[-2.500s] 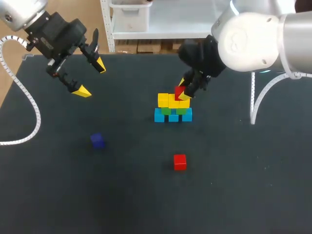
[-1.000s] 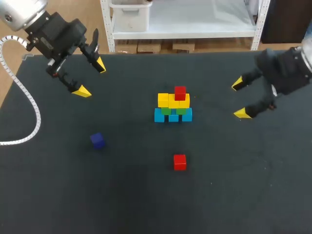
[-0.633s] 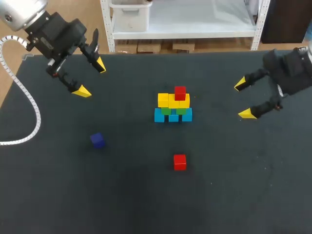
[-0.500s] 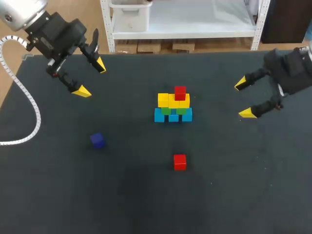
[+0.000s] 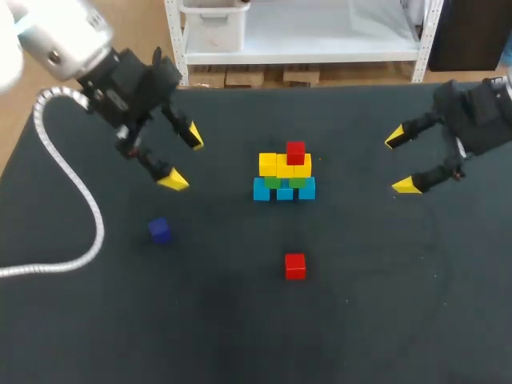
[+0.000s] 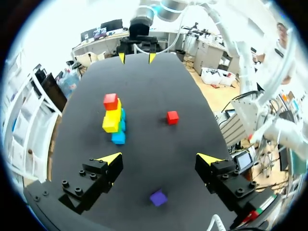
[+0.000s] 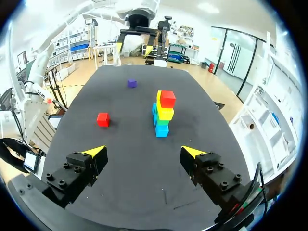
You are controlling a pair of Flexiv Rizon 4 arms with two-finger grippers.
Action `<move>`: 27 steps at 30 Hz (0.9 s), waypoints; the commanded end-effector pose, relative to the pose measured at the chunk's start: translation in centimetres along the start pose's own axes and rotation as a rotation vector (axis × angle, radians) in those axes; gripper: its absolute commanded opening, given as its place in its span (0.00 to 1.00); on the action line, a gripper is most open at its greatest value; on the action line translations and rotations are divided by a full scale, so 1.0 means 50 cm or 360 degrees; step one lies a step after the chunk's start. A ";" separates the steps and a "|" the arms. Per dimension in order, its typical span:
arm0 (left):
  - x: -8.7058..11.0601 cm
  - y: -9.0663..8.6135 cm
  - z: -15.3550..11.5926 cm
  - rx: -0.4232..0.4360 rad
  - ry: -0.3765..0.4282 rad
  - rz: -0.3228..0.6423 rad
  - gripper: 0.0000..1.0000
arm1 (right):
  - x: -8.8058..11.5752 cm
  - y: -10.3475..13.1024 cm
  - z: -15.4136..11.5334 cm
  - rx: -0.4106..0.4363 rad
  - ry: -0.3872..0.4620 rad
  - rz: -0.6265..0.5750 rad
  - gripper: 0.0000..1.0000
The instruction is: Place the blue cubes, place green cubes on the blue cubes, place the yellow cubes on the green cubes, then place the red cubes on the yellow cubes, and place purple cube on the red cubes.
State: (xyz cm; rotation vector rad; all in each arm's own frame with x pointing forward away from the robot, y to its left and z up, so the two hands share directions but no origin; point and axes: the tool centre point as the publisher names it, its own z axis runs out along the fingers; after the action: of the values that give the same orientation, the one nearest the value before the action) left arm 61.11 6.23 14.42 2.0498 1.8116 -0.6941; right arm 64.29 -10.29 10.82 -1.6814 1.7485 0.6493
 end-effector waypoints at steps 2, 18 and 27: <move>-0.024 -0.067 0.049 -0.0193 0.0078 -0.0062 1.00 | 0.002 -0.002 0.001 -0.0002 -0.0007 -0.0001 1.00; -0.069 -0.107 0.198 -0.0088 0.0302 0.0124 1.00 | 0.002 -0.002 0.001 -0.0002 -0.0007 -0.0001 1.00; -0.095 -0.102 0.269 -0.0052 0.0451 0.0113 1.00 | 0.002 -0.002 0.001 -0.0002 -0.0007 -0.0001 1.00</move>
State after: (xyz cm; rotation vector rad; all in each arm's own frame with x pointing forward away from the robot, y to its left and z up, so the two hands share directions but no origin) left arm 53.10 -2.43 6.95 2.2216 1.8447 -0.4102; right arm 64.26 -10.33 10.80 -1.6806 1.7483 0.6492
